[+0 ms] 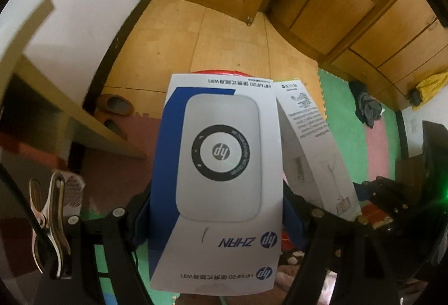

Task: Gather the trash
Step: 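Lift both boxes and carry them over the red bucket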

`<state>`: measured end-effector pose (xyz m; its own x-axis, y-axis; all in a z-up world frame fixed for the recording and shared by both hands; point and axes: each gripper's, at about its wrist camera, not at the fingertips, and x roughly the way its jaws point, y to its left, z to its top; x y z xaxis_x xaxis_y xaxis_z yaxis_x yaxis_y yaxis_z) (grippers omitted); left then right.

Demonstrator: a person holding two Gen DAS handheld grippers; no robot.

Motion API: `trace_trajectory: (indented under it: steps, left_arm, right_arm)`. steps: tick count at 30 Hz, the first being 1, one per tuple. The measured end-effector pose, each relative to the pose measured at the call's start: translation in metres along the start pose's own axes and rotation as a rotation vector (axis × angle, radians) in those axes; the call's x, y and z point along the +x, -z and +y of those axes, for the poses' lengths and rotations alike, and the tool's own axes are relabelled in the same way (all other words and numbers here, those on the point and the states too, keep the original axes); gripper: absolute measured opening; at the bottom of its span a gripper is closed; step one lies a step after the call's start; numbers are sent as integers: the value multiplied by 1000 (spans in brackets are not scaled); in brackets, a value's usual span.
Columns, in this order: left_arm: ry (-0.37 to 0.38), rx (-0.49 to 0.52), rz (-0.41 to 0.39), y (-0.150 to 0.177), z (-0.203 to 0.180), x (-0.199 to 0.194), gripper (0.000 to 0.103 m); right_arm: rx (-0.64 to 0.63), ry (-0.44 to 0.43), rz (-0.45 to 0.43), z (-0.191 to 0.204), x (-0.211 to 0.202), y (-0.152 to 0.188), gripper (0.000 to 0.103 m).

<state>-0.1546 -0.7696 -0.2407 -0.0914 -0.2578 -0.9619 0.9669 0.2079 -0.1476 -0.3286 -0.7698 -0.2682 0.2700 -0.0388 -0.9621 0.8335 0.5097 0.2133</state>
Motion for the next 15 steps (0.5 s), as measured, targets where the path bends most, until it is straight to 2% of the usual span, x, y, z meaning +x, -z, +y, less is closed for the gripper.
trace_trajectory:
  steps: [6, 15]
  left_arm:
    - [14, -23, 38, -10, -4, 57, 80]
    - [11, -59, 90, -29, -7, 120, 80]
  right_arm:
    - [4, 6, 33, -17, 40, -9, 54]
    - [-3, 13, 97, -35, 82, -18, 54]
